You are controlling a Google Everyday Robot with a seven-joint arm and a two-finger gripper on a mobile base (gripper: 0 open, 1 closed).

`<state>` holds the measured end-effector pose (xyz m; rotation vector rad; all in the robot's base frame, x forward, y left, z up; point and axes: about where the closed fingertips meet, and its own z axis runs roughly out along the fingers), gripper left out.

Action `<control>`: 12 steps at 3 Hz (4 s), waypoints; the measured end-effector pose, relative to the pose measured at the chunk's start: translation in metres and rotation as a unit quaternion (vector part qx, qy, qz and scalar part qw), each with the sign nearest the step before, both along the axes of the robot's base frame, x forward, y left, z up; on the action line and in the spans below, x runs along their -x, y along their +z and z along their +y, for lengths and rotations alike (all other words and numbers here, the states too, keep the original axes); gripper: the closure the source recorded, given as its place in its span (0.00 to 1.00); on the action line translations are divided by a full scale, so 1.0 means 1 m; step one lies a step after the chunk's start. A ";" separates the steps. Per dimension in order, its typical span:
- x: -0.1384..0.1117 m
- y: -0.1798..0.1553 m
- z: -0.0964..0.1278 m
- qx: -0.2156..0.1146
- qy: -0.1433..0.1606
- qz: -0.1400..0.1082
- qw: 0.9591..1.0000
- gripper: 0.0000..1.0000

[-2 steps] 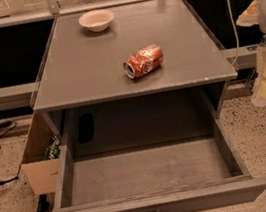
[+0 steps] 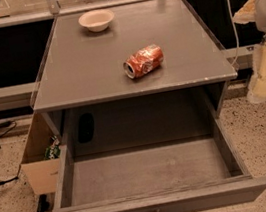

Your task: Place coke can into top drawer

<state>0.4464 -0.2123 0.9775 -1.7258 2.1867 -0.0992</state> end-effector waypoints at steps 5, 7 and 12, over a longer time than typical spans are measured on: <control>-0.087 -0.046 0.066 -0.089 0.174 -0.011 0.981 0.00; -0.120 -0.037 0.091 -0.055 0.237 -0.064 0.968 0.00; -0.203 -0.070 0.156 0.046 0.322 -0.087 0.942 0.00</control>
Offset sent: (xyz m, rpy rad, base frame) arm 0.0778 0.0594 -0.0525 0.1627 0.0013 0.3228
